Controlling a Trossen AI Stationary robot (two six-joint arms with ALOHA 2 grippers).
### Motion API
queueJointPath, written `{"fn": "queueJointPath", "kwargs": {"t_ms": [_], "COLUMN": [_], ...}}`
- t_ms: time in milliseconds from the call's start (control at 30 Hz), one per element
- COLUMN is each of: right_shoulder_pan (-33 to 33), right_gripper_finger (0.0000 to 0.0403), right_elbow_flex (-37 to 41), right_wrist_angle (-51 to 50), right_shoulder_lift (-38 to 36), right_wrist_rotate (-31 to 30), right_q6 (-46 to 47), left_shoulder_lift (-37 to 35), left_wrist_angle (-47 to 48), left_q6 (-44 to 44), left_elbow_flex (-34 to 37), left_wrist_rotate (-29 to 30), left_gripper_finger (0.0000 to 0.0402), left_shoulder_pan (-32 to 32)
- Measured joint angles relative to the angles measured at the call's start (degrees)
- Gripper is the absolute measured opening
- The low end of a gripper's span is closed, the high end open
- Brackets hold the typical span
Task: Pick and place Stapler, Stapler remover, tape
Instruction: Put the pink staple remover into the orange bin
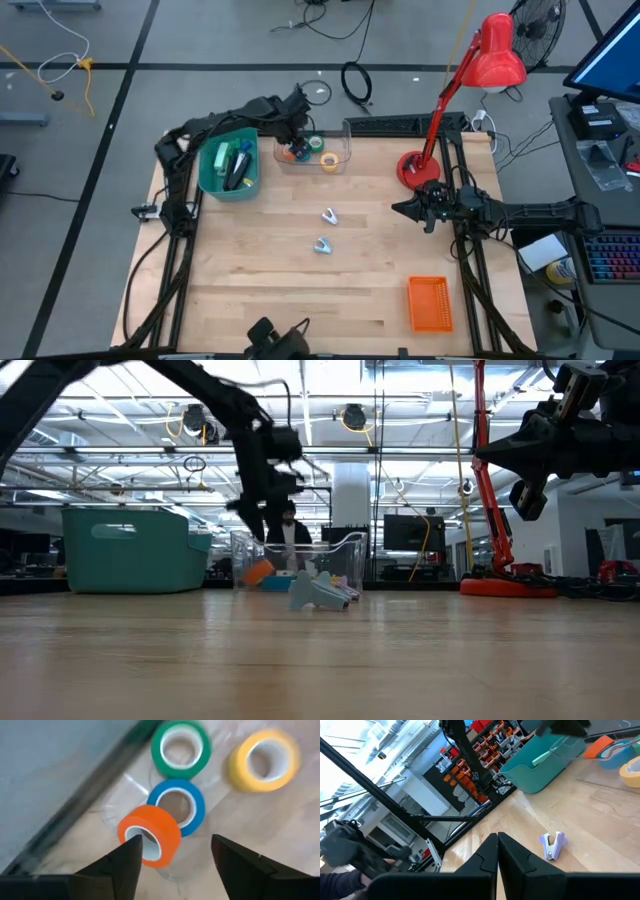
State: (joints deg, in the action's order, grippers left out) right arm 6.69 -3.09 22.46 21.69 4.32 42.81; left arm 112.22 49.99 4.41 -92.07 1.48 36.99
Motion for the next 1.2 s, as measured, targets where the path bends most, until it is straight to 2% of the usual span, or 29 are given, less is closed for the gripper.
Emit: {"fn": "queueJointPath", "kwargs": {"t_ms": [267, 500, 767, 867, 1000, 1200], "right_shoulder_pan": [0.0, 0.0, 0.0, 0.0, 0.0, 0.0], "right_gripper_finger": [0.0004, 0.0004, 0.0004, 0.0004, 0.0004, 0.0004], "right_elbow_flex": [0.0, 0.0, 0.0, 0.0, 0.0, 0.0], "right_wrist_angle": [0.0, 0.0, 0.0, 0.0, 0.4, 3.5], "right_shoulder_lift": [0.0, 0.0, 0.0, 0.0, 0.0, 0.1], "right_wrist_rotate": [0.0, 0.0, 0.0, 0.0, 0.0, 0.0], "right_q6": [-0.2, -0.2, -0.2, -0.2, -2.0, -5.1], "left_shoulder_lift": [-13.7, -21.8, -21.6, -20.5, -19.5, -17.2], "left_wrist_angle": [-0.4, -0.6, -1.0, -0.9, -1.7, -1.3], "left_q6": [4.4, 4.9, 5.1, 5.6, 9.5, 14.0], "left_elbow_flex": [0.0, 0.0, 0.0, 0.0, 0.0, 0.1], "left_wrist_rotate": [0.0, 0.0, 0.1, 2.3, 5.9, 6.0], "left_gripper_finger": [0.0266, 0.0267, 0.0267, 0.0267, 0.0267, 0.0267], "left_shoulder_pan": [-3.4, -13.7, -27.0, -31.0, -35.2, -40.0]}}
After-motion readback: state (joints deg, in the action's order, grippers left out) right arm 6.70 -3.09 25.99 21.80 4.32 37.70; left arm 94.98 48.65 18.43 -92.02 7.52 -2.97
